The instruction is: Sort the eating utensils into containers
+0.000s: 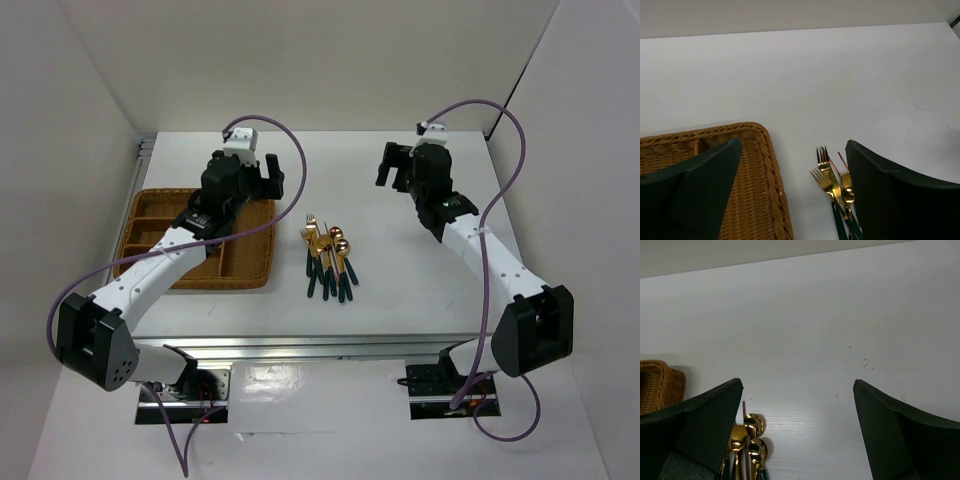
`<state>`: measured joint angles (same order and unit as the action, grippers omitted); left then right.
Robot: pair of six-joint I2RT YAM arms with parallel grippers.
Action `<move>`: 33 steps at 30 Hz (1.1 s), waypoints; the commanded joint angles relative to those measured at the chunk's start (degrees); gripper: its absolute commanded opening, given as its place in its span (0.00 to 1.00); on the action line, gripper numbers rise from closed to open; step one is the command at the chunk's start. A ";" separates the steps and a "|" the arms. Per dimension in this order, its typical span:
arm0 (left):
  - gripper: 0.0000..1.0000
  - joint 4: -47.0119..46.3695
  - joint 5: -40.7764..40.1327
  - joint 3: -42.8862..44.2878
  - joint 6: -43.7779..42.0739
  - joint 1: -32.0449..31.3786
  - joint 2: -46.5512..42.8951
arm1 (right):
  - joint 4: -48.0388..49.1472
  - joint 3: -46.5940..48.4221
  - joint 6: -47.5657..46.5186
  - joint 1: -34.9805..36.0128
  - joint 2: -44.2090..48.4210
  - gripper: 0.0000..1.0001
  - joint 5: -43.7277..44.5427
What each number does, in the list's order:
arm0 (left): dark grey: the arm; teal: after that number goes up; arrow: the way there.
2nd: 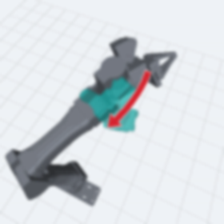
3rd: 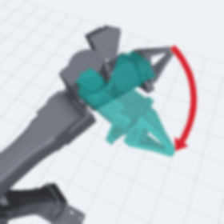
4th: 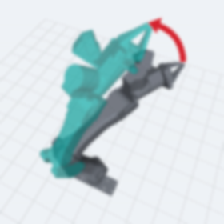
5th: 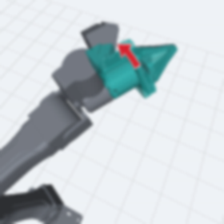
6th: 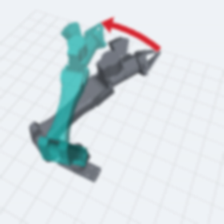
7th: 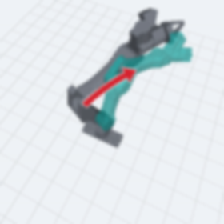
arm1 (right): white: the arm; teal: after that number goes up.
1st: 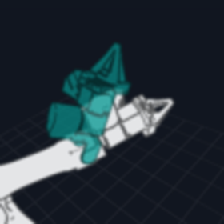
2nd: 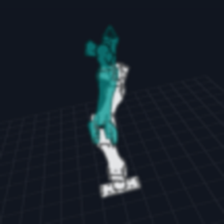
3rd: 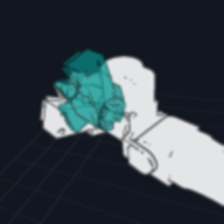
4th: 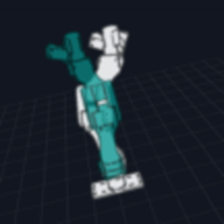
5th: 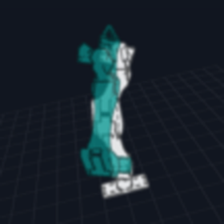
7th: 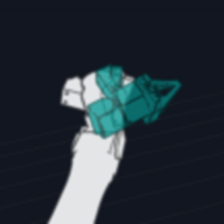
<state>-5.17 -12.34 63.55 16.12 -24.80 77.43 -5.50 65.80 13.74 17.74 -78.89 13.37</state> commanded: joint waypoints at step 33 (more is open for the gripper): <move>0.71 4.91 8.74 -9.77 32.30 -13.43 9.57 | 0.84 -9.81 7.79 -0.07 -5.39 0.92 -13.28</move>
<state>2.55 -1.80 53.63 42.72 -37.43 84.90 -6.81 56.66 20.36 17.74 -85.62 -0.84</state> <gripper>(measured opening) 0.717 0.919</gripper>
